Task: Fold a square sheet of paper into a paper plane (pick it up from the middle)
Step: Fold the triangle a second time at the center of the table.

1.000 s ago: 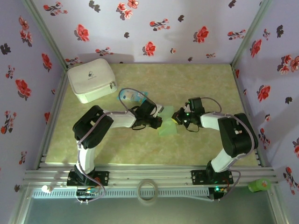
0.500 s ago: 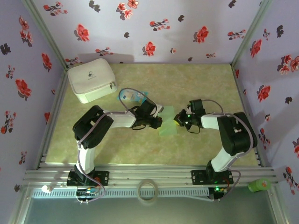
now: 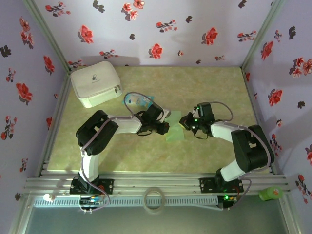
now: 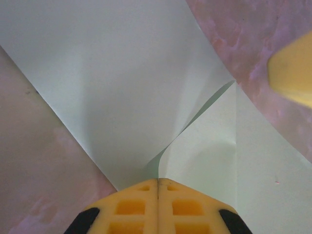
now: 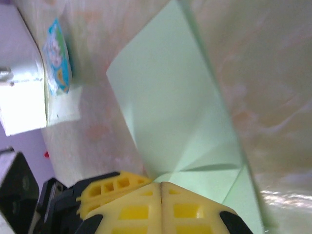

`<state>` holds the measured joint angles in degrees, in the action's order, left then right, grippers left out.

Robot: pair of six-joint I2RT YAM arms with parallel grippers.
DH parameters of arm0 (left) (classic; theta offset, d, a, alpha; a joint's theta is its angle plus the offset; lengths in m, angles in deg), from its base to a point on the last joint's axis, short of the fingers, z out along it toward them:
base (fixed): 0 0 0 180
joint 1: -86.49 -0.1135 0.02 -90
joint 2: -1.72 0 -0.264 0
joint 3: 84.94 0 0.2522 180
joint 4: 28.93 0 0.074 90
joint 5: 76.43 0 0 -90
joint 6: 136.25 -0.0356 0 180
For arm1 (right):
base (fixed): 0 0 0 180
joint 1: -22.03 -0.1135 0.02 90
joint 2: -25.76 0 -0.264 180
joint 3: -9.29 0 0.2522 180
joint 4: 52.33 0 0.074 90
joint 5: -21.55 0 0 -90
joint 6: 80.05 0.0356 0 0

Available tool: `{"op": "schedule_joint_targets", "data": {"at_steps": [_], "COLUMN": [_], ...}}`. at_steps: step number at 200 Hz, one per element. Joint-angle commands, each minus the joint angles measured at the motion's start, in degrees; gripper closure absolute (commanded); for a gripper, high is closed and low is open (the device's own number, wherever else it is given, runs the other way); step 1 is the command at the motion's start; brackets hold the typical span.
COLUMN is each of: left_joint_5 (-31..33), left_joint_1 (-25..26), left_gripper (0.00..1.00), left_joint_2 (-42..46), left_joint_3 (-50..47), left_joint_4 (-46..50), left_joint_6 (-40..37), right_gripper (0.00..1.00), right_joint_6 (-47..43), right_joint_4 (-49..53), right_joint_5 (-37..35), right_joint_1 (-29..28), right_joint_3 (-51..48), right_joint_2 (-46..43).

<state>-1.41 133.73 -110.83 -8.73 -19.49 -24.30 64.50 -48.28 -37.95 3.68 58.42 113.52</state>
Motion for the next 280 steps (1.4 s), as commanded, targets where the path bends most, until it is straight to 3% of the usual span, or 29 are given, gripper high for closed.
{"op": "schedule_joint_targets", "data": {"at_steps": [1, 97, 131, 162, 183, 193, 224, 257, 280], "left_joint_5": [1.98, 1.93, 1.93, 2.19, 2.43, 3.73, 5.58, 0.85, -6.05], "left_joint_1": [0.04, 0.04, 0.0, -0.13, -0.26, -0.31, -0.38, -0.3, -0.14], "left_gripper": [1.0, 1.0, 1.0, 1.0, 0.9, 0.8, 0.75, 0.79, 0.91], "left_joint_2": [-0.98, -1.4, -0.95, 0.14, 1.29, 2.09, 5.49, 8.02, 7.92], "left_joint_3": [-1.48, -0.81, -0.75, 0.83, 2.32, 3.11, 3.83, 3.21, 3.39], "left_joint_4": [4.05, 4.49, 4.28, 5.35, 6.61, 8.01, 10.44, 10.66, 10.41], "left_joint_6": [-1.13, -1.21, -0.88, -1.22, -0.57, 0.1, 2.93, 8.97, 14.33], "right_gripper": [0.98, 1.0, 1.0, 1.0, 1.0, 1.0, 1.0, 1.0, 1.0], "right_joint_6": [0.41, 0.23, -3.86, -4.51, -3.74, -3.68, -3.24, -2.78, -2.6], "right_joint_4": [1.3, -0.67, 6.96, 7.96, 7.78, 8.03, 7.45, 6.76, 6.8], "right_joint_5": [2.42, 3.48, -2.13, -2.73, -2.79, -3.08, -2.82, -2.38, -2.55], "right_joint_1": [-1.91, -3.22, -3.18, -3.11, -3.13, -3.1, -3.16, -3.14, -3.13], "right_joint_3": [0.88, 1.1, 1.28, 0.84, 0.63, 0.75, 0.9, 0.83, 0.7], "right_joint_2": [1.42, 6.92, 7.36, 8.78, 8.83, 8.56, 8.53, 9.16, 8.94]}}
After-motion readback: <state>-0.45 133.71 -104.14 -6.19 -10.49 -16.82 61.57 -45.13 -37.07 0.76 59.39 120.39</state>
